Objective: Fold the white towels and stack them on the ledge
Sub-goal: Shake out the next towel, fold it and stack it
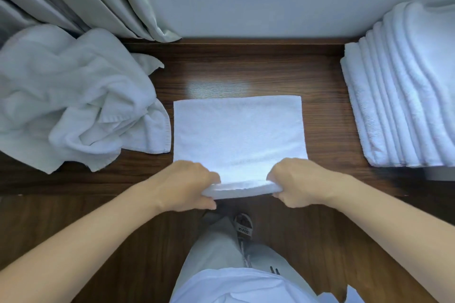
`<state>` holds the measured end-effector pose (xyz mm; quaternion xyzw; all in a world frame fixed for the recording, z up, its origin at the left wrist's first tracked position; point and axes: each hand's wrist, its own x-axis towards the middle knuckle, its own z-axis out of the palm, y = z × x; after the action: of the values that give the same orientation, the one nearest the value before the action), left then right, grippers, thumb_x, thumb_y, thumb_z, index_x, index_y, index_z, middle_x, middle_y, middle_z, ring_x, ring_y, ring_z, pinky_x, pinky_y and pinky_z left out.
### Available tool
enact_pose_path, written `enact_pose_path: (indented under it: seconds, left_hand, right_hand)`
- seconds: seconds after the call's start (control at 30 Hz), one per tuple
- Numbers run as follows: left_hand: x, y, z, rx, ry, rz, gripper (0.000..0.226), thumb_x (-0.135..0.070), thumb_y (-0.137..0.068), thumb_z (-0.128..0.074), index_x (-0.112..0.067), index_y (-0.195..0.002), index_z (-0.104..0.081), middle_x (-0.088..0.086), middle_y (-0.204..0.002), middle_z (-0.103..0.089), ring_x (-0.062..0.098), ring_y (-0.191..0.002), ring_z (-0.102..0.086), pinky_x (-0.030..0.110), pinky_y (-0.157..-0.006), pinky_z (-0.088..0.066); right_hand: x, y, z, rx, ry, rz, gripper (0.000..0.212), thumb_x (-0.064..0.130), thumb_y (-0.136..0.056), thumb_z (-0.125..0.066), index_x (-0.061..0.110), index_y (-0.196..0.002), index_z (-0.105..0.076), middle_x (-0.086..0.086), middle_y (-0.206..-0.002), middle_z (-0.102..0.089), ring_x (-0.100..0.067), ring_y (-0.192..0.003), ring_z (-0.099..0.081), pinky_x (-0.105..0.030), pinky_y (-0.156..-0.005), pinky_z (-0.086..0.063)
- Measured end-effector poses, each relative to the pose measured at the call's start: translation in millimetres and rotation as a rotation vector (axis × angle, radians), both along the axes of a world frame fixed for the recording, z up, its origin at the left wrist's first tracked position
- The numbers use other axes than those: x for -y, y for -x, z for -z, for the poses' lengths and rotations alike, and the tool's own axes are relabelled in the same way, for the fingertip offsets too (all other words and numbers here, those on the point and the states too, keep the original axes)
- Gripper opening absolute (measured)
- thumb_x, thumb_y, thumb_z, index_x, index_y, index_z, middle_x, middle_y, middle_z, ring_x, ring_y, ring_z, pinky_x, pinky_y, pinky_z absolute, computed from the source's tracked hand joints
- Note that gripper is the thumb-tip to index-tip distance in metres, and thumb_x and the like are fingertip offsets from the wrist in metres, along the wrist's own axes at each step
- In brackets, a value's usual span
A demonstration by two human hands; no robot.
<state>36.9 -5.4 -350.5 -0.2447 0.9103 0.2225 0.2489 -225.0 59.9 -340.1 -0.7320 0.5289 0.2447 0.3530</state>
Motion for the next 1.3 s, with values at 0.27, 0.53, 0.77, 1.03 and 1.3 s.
enact_pose_path:
  seconds: [0.27,0.53,0.77,1.03,1.3]
  left_hand:
    - [-11.3,-26.3,30.7,-0.043,-0.218,-0.21,0.036,-0.044,-0.097,-0.052,-0.018,-0.119,-0.062,-0.009,-0.13,-0.057,0.014,-0.12,-0.051,0.04,-0.1,-0.045]
    - [-1.4,-43.9,37.8,0.015,-0.242,-0.311,0.017,-0.043,-0.098,-0.052,-0.03,-0.087,-0.052,-0.007,-0.082,-0.062,0.013,-0.076,-0.058,0.039,-0.07,-0.047]
    - [30.2,-78.1,24.2,-0.213,-0.404,-0.72,0.017,-0.039,-0.095,-0.07,-0.033,-0.079,-0.068,-0.014,-0.073,-0.064,0.0,-0.068,-0.057,0.024,-0.065,-0.042]
    - [74.1,-48.7,44.0,-0.635,-0.575,-1.349,0.039,-0.044,-0.103,-0.054,-0.011,-0.12,-0.066,0.003,-0.114,-0.075,0.019,-0.104,-0.073,0.036,-0.079,-0.06]
    - [111.4,5.7,85.4,-0.657,-0.229,-1.566,0.047,-0.057,-0.096,-0.054,-0.015,-0.073,-0.054,0.0,-0.07,-0.049,0.014,-0.066,-0.048,0.032,-0.062,-0.038]
  right_hand:
    - [-8.0,7.1,33.2,0.135,-0.008,-0.083,0.038,0.024,-0.086,-0.052,0.006,-0.119,-0.058,-0.007,-0.133,-0.055,-0.025,-0.128,-0.046,-0.045,-0.102,-0.047]
    - [4.5,24.9,36.1,0.078,-0.105,0.045,0.026,0.019,-0.087,-0.05,0.01,-0.109,-0.059,-0.01,-0.104,-0.067,-0.026,-0.093,-0.064,-0.044,-0.083,-0.057]
    - [26.6,88.7,17.2,0.149,-0.048,0.335,0.02,0.021,-0.083,-0.063,0.015,-0.068,-0.052,0.009,-0.062,-0.05,-0.008,-0.057,-0.044,-0.032,-0.059,-0.036]
    - [52.9,113.4,33.4,0.782,-0.124,1.213,0.026,0.02,-0.1,-0.065,0.006,-0.121,-0.069,-0.005,-0.114,-0.077,-0.019,-0.103,-0.074,-0.035,-0.086,-0.057]
    - [79.7,95.0,84.5,0.604,0.184,1.494,0.016,0.031,-0.102,-0.06,0.018,-0.097,-0.07,-0.002,-0.097,-0.074,-0.018,-0.088,-0.068,-0.033,-0.073,-0.052]
